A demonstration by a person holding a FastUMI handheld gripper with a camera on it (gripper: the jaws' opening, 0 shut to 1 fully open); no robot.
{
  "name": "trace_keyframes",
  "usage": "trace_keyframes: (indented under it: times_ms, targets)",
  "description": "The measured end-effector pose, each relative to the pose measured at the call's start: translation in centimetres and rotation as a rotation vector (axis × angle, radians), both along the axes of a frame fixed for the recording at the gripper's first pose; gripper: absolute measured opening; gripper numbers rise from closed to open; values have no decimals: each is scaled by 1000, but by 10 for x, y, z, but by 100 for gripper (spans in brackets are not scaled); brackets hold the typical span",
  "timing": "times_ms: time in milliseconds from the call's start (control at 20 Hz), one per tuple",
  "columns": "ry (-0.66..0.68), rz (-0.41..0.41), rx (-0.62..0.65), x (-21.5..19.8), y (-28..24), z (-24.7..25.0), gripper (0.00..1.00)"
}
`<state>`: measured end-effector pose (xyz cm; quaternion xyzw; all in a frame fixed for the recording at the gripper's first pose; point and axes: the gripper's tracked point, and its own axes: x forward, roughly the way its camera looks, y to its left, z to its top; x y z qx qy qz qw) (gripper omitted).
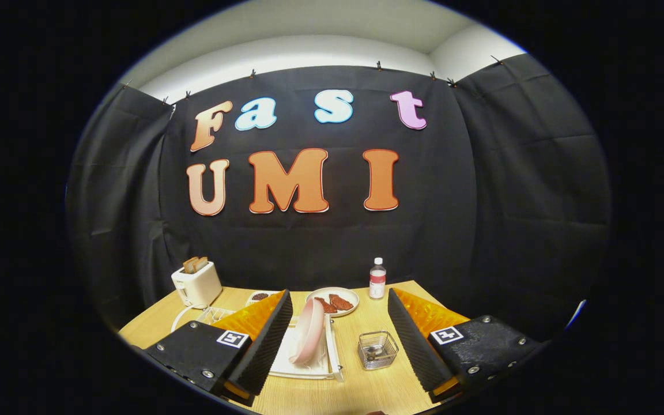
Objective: Take the plate from the dish rack, then take the spoon from the basket and place it into the plate.
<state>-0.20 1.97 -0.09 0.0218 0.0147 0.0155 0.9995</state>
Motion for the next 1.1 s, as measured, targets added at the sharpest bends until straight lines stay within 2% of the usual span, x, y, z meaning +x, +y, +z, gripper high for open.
trace_keyframes:
  times_ms: [700, 1100]
  targets:
    - [38, -4, -7, 14, 6, -22, 98]
    - [142, 44, 18, 62, 44, -77, 99]
